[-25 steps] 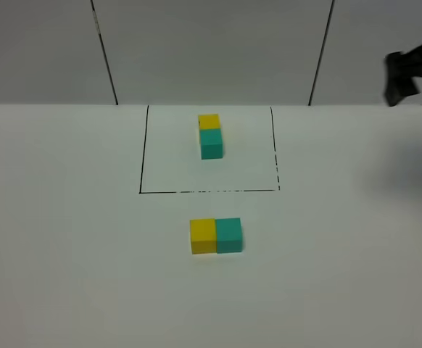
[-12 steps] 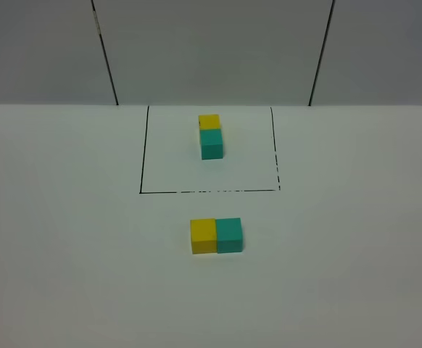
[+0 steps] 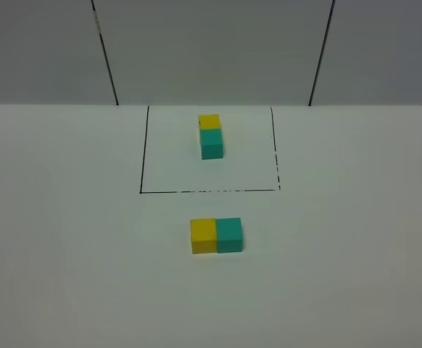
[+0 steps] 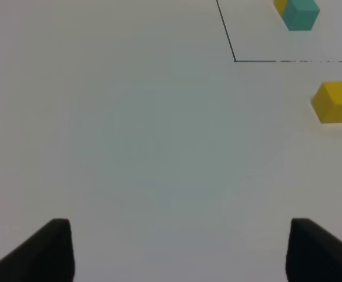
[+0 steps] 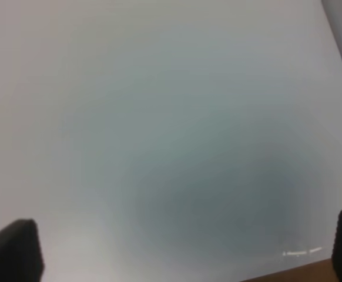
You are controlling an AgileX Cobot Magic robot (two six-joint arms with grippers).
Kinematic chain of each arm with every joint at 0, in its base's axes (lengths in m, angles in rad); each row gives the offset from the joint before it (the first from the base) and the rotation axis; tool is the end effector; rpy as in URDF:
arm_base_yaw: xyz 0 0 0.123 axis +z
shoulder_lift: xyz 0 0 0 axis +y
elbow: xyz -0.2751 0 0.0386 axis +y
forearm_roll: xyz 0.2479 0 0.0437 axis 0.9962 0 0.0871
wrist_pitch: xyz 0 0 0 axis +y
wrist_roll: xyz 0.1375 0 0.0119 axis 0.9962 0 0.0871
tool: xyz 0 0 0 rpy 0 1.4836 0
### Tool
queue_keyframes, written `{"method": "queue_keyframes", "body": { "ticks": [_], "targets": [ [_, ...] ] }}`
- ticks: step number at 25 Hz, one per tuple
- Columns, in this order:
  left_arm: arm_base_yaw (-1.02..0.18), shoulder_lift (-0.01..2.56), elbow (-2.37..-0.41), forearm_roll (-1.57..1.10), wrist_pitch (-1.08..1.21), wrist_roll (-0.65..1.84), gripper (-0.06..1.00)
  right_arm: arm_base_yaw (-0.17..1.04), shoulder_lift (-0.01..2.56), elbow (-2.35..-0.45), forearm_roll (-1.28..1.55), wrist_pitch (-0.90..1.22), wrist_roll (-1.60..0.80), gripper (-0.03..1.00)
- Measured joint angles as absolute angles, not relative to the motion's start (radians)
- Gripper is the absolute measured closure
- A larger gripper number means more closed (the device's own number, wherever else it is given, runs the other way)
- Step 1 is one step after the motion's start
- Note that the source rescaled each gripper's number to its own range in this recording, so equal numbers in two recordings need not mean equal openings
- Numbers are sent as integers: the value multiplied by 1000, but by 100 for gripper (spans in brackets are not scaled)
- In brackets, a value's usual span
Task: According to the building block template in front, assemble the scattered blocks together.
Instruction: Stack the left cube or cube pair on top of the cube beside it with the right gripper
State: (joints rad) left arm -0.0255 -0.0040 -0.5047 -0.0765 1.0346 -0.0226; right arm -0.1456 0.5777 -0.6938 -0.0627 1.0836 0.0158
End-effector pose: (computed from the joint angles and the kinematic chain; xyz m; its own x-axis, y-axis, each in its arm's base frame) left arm 0.0444 -0.0102 0.2610 -0.4279 -0.0507 -0.9024 0.0586 0.9948 -0.0837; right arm 0.1172 -0.0249 0.2714 -0.7646 0.0984 -0.6369 0.1694 0.9842 -0.0513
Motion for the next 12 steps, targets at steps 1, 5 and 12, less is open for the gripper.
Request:
{"method": "queue_keyframes", "body": {
  "ticks": [1, 5, 12],
  "targets": [
    [-26, -4, -505, -76, 1035, -23, 30, -131, 535, -675, -60, 1078, 16, -3],
    [-26, -4, -505, -76, 1035, -23, 30, -92, 351, -615, -24, 1041, 10, -3],
    [-26, -4, -505, -76, 1035, -23, 30, -27, 154, -571, 0, 1065, -12, -3]
  ]
}}
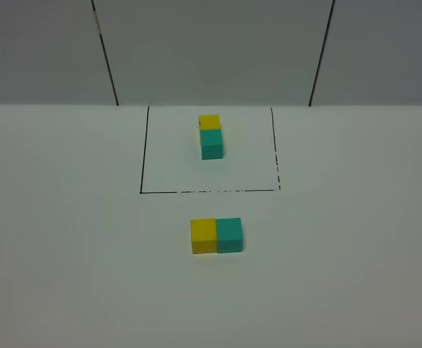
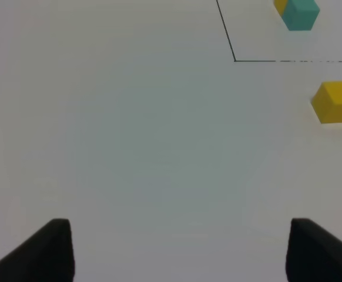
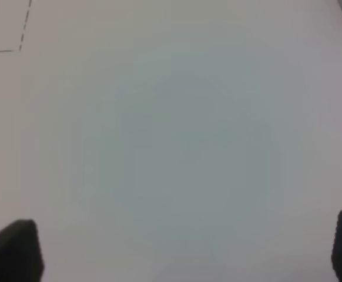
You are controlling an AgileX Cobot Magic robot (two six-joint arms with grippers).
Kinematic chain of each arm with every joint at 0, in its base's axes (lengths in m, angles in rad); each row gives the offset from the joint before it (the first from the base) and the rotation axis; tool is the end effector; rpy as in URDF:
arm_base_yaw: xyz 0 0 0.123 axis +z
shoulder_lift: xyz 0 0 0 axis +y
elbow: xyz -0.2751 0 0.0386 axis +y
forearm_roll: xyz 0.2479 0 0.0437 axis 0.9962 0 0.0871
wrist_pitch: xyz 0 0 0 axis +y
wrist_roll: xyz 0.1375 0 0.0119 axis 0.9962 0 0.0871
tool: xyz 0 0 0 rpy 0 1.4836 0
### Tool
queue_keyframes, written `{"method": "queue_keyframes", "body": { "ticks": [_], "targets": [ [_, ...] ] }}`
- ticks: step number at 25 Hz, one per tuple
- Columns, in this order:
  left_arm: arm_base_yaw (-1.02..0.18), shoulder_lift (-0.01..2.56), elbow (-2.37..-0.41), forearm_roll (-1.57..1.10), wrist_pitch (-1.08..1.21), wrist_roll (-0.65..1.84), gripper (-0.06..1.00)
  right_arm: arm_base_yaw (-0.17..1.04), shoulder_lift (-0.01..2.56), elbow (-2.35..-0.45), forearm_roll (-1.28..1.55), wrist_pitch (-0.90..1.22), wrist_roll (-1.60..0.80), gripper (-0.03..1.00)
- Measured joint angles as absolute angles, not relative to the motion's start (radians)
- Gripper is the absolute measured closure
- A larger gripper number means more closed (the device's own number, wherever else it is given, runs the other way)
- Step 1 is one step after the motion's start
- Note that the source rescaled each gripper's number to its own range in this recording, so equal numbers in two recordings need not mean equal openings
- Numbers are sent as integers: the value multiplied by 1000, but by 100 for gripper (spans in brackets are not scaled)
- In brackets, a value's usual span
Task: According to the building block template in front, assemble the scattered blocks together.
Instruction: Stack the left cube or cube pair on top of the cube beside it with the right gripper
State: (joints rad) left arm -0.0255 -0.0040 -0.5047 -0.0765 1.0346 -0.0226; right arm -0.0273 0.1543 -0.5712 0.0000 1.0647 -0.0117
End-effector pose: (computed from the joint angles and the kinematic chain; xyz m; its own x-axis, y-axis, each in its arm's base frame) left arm 0.0444 -0.0102 0.2610 -0.4279 -0.0507 -0.9024 0.0586 0.9948 -0.0837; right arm 0.0599 -0.0016 0.2703 -0.5318 0.0028 -0.8469 0.0211 0.9997 -0.0099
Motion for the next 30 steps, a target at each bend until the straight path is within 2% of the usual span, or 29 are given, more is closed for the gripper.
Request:
{"method": "queue_keyframes", "body": {
  "ticks": [12, 22, 30],
  "targets": [
    [-26, -4, -505, -76, 1035, -23, 30, -23, 124, -553, 0, 1026, 0, 1],
    [-26, -4, -505, -76, 1035, -23, 30, -23, 109, -509, 0, 1031, 40, 23],
    [-26, -4, -505, -76, 1035, -23, 30, -23, 54, -498, 0, 1037, 66, 26]
  ]
}}
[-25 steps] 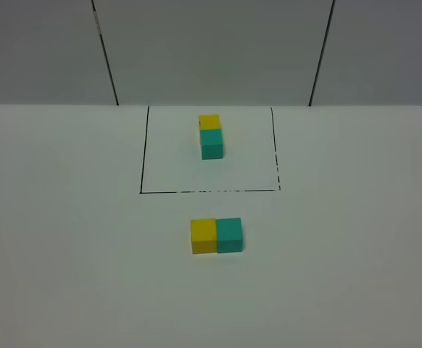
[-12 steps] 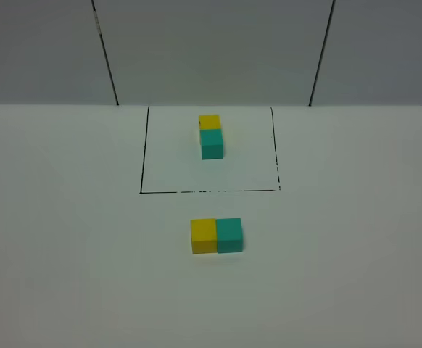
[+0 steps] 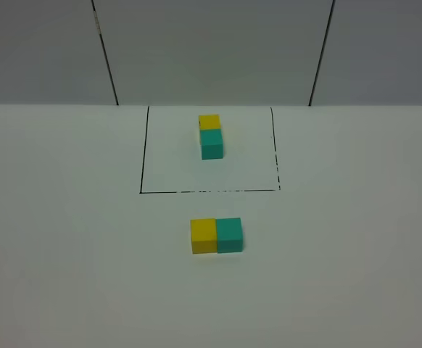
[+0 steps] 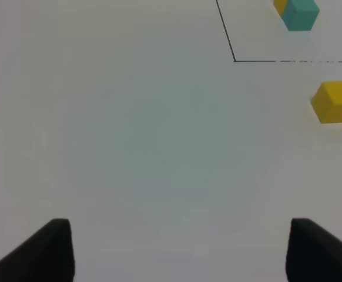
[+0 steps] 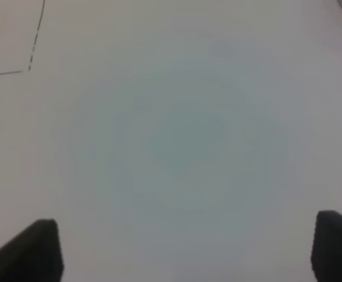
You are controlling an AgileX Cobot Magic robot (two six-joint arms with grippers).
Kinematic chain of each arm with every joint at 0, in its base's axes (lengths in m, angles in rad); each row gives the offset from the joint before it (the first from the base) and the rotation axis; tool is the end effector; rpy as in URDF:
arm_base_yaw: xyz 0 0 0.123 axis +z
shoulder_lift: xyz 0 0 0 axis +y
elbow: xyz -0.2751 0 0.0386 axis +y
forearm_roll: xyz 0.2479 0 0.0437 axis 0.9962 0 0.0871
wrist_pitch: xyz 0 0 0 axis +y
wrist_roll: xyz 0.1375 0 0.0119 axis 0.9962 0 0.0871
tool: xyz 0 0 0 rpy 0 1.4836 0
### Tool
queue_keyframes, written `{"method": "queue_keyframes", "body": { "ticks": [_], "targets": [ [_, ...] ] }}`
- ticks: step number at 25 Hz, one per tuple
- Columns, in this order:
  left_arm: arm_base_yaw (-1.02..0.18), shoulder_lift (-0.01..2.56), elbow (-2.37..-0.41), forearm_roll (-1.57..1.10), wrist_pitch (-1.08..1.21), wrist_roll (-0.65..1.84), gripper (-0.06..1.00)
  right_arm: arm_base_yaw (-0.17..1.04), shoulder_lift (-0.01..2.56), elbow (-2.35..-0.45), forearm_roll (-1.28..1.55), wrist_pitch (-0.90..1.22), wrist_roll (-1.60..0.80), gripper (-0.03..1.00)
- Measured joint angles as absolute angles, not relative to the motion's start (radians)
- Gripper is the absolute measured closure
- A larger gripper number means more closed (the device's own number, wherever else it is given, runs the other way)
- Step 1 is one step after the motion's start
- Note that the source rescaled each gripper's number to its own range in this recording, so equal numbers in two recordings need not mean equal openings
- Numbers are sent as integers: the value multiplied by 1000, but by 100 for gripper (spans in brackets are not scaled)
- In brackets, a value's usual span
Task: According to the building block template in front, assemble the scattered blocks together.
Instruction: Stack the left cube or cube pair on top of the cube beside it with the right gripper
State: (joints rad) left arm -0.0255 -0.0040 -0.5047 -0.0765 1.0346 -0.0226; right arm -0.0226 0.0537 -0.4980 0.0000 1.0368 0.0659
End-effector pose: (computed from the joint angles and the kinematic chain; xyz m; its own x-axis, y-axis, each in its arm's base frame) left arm 0.0444 -0.0102 0.2610 -0.4279 -0.0507 -0.9024 0.0586 0.9948 -0.0837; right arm 0.0531 -0.0012 0.2554 -0.4814 0.0768 -0.8731 0.0544 0.9969 0.0576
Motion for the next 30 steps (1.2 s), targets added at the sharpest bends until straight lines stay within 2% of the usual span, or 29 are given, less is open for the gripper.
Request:
{"method": "queue_keyframes", "body": {
  "ticks": [30],
  "targets": [
    [-26, -4, -505, -76, 1035, -23, 30, -23, 54, -491, -57, 1041, 146, 22]
  ]
}}
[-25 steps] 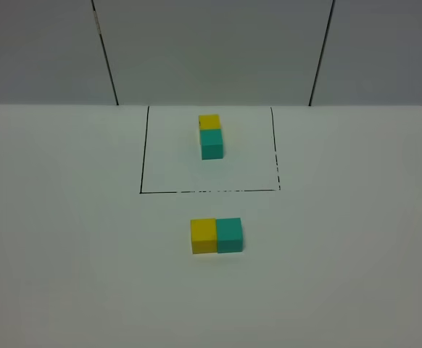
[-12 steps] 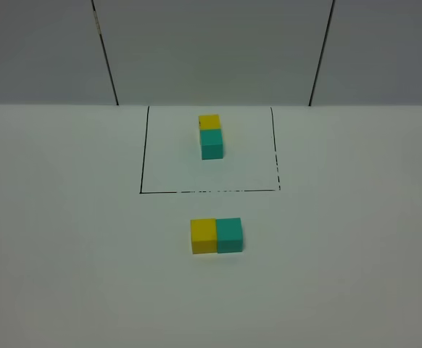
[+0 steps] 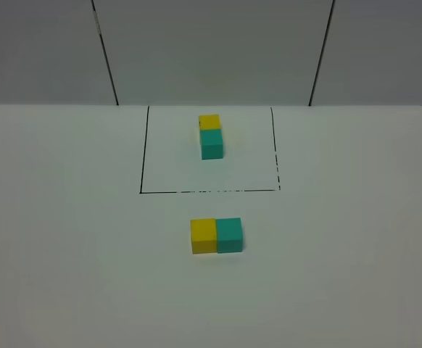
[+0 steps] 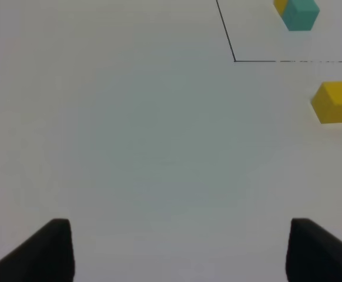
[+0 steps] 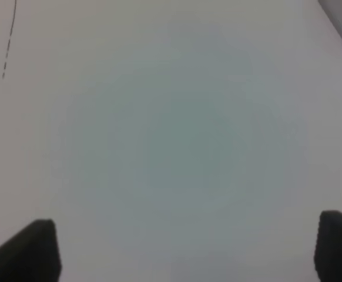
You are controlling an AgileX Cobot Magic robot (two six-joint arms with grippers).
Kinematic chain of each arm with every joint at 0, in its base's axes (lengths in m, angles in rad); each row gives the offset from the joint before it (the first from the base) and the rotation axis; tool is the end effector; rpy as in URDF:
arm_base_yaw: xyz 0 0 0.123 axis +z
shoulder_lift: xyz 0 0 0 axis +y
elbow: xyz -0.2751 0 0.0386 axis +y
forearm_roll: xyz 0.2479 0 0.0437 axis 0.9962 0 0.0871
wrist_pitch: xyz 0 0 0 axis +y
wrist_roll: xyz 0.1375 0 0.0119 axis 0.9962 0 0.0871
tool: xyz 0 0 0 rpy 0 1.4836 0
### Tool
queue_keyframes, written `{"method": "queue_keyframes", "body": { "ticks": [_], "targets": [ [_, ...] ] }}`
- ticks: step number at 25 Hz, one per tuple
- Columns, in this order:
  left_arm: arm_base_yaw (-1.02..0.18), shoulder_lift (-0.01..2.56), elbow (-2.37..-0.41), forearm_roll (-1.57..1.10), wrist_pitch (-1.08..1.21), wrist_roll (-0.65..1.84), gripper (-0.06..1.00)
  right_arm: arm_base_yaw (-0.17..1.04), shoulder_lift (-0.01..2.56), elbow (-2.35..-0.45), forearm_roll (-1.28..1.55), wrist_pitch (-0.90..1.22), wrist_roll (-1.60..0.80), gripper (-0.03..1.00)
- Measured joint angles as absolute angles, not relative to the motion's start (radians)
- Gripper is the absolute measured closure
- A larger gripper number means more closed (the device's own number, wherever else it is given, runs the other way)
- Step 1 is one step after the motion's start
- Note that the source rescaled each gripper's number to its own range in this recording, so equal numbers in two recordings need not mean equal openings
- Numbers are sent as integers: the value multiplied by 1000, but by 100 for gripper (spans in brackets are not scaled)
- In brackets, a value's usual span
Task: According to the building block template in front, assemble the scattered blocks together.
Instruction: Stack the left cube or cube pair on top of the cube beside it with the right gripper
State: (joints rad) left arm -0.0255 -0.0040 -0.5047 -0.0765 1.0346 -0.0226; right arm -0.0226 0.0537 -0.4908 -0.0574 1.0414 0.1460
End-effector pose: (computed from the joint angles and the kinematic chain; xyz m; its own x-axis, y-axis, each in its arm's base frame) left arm 0.0444 -0.0102 0.2610 -0.4279 -0.0507 -0.9024 0.0586 0.9948 -0.0837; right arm 0.0531 -0.0080 0.2527 -0.4826 0.1275 -0.8665 0.1228 0.9894 0.0772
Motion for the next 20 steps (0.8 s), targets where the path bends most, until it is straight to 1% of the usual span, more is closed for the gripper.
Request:
{"method": "queue_keyframes", "body": {
  "ticks": [20],
  "targets": [
    [-26, -4, -505, -76, 1035, -23, 30, -23, 54, -491, -59, 1042, 152, 22]
  ]
}}
